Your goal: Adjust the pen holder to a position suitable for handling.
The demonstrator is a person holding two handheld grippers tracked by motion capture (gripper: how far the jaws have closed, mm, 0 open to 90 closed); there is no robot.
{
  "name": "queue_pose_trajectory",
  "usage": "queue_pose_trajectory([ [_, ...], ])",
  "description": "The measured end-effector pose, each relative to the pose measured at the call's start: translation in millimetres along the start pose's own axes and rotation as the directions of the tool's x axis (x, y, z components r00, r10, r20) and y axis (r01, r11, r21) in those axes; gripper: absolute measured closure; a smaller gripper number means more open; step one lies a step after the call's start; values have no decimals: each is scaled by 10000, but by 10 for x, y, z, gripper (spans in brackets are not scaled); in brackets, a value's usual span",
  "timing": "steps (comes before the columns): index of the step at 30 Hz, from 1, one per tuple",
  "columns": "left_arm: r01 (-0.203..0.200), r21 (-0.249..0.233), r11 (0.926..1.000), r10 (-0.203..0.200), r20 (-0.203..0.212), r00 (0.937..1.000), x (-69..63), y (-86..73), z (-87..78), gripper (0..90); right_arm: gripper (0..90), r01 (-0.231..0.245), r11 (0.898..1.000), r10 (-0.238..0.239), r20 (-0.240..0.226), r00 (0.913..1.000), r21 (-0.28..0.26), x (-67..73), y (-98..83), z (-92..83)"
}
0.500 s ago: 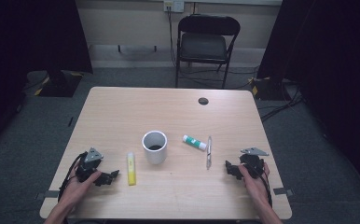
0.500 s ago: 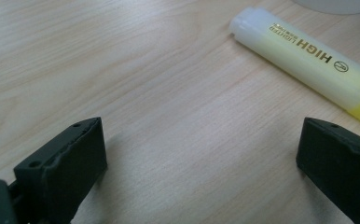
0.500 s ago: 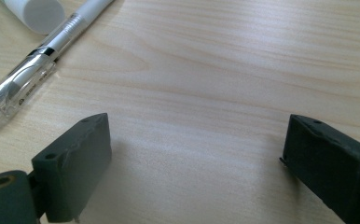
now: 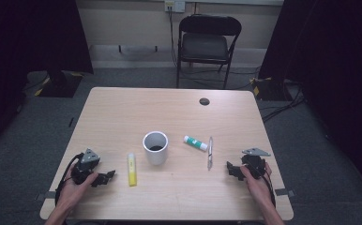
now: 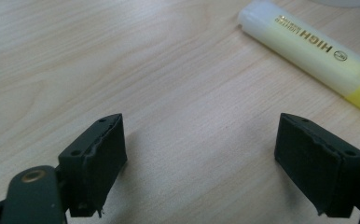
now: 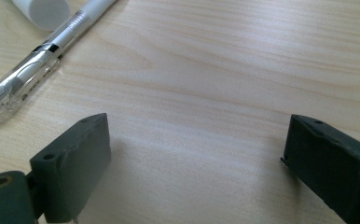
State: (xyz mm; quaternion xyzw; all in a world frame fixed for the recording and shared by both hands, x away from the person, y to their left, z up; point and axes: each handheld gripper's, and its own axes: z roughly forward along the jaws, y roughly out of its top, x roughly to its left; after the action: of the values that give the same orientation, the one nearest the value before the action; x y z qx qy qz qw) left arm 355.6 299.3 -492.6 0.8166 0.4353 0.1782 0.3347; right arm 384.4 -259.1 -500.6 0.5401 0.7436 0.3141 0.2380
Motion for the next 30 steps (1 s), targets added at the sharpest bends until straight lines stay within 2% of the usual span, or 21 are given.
queue_pose_trajectory([
  [2, 37, -63, 10000, -36, 19, 10000, 5, 3, -23, 165, 65, 37, 10000, -37, -12, 10000, 5, -2, -1, -2],
  [4, 195, -353, 9992, -181, 403, 9990, 22, 20, -72, 175, 65, 37, 10000, -37, -15, 10000, 6, -2, -2, -2],
  [5, 217, -436, 9988, -201, 355, 9992, 19, 29, -84, 185, 65, 41, 10000, -41, -15, 10000, 6, -2, -2, -2],
  [8, 234, -407, 9989, -218, 406, 9989, 16, 46, -109, 216, 65, 41, 10000, -40, -16, 10000, 4, -2, -2, -2],
  [12, 394, -577, 9976, -353, 704, 9969, -11, 74, -143, 244, 65, 33, 10000, -33, -21, 10000, 7, -2, -2, -2],
  [14, 562, -874, 9946, -463, 1115, 9927, -40, 94, -184, 261, 65, 37, 10000, -37, -17, 10000, 6, -2, -2, -2],
  [15, 333, -952, 9949, -231, 1063, 9941, -83, 120, -208, 271, 65, 46, 10000, -46, -28, 10000, 4, -3, -3, -3],
  [17, 263, -1006, 9946, -155, 1060, 9942, -104, 134, -222, 274, 65, 53, 10000, -53, -36, 10000, 6, -3, -4, -4],
  [18, 278, -1144, 9930, -137, 1219, 9924, -121, 145, -231, 274, 65, 53, 10000, -53, -36, 10000, 6, -3, -4, -4],
  [20, -35, -1220, 9925, 182, 1191, 9927, -174, 172, -239, 302, 65, 55, 10000, -55, -37, 10000, 6, -3, -4, -4],
  [22, 48, -1317, 9913, 141, 1424, 9897, -213, 201, -244, 313, 65, 53, 10000, -53, -38, 10000, 6, -3, -4, -4],
  [24, 87, -1387, 9903, 115, 1440, 9895, -228, 216, -252, 319, 65, 55, 10000, -55, -37, 10000, 5, -3, -4, -4],
  [25, 262, -1535, 9878, -4, 1660, 9861, -250, 236, -265, 335, 65, 55, 10000, -55, -37, 10000, 6, -3, -4, -4],
  [27, 298, -1582, 9870, -16, 1758, 9844, -276, 267, -276, 343, 65, 55, 10000, -55, -39, 10000, 5, -3, -4, -4],
  [30, 123, -1665, 9860, 179, 1787, 9838, -305, 304, -283, 353, 65, 55, 10000, -55, -36, 10000, 5, -3, -4, -4],
])
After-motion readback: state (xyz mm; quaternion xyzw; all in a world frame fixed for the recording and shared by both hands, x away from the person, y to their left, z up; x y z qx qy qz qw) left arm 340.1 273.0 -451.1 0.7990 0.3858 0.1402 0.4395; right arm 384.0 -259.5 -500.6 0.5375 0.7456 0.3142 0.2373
